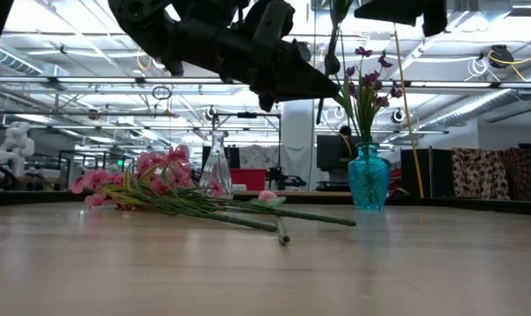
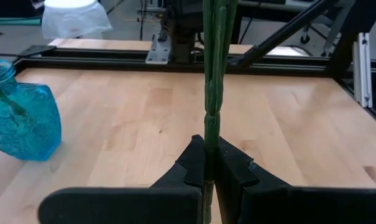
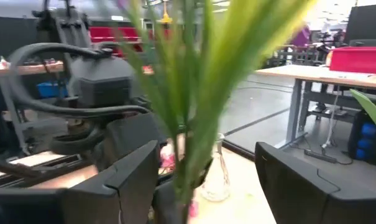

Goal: Sort flowers into vase by color
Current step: Put the purple flower into the blue vase

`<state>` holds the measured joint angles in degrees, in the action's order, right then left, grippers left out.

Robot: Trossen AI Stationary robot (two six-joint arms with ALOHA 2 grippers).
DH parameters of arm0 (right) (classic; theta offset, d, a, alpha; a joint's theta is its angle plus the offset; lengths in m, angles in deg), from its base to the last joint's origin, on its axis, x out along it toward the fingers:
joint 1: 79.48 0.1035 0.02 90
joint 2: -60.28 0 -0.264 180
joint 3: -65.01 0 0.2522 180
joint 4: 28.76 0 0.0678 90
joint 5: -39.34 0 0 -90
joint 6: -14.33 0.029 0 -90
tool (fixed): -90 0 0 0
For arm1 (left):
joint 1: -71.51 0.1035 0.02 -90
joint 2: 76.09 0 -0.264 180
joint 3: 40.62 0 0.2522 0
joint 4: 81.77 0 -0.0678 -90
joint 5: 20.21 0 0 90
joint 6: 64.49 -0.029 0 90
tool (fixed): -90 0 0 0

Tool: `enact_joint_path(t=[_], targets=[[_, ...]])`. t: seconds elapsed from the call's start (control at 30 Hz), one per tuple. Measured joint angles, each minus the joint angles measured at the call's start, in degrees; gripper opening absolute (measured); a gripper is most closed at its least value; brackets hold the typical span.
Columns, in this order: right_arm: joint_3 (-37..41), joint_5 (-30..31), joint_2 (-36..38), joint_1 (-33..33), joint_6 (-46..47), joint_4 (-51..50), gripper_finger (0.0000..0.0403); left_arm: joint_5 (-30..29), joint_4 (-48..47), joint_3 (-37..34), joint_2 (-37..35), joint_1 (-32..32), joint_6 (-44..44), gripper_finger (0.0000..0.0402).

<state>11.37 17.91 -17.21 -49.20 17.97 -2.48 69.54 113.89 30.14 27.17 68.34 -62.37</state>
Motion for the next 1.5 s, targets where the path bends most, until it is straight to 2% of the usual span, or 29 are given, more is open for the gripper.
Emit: enact_joint_path(t=[0.13,0.3,0.43,0.53,0.77,0.97,1.1,1.2,1.3,1.5], targets=[[0.00,0.08,-0.50,-1.37,-1.22,3.38,0.0254,0.00,0.21,0.01,-0.02,0.03,0.05,0.0016],[0.01,-0.66,-2.26,-1.50,-9.60,12.82,0.0254,-0.73,0.19,0.02,-0.02,0.03,0.12,0.0016],[0.01,-1.28,-2.38,-1.49,-12.81,15.92,0.0243,-1.55,0.16,0.02,-0.02,0.03,0.12,0.0015],[0.02,-1.27,-2.40,-1.49,-14.24,16.93,0.0216,-1.75,0.14,0.01,-0.02,0.03,0.16,0.0015],[0.00,-5.72,-2.38,-2.96,-14.30,17.50,0.0122,-1.75,0.15,0.02,-0.02,0.03,0.39,0.0015],[0.00,-6.74,-2.38,-4.04,-13.73,17.42,0.0051,-1.77,0.07,0.02,-0.02,0.05,0.51,0.0016],[0.01,-7.24,-2.38,-4.07,-13.84,17.37,0.0011,-1.76,0.02,0.02,-0.02,0.05,0.54,0.0028],[0.02,-6.81,-2.38,-4.07,-14.26,17.34,0.0007,-1.85,0.01,0.02,-0.02,0.03,0.59,0.0043],[0.00,-4.94,-2.38,-4.07,-15.59,17.35,0.0007,-4.36,0.05,0.02,-0.04,0.03,2.35,0.0057],[0.00,1.73,-0.75,-2.30,-24.44,18.85,0.0003,-6.67,-1.29,0.02,-0.04,0.05,3.85,0.0103]])
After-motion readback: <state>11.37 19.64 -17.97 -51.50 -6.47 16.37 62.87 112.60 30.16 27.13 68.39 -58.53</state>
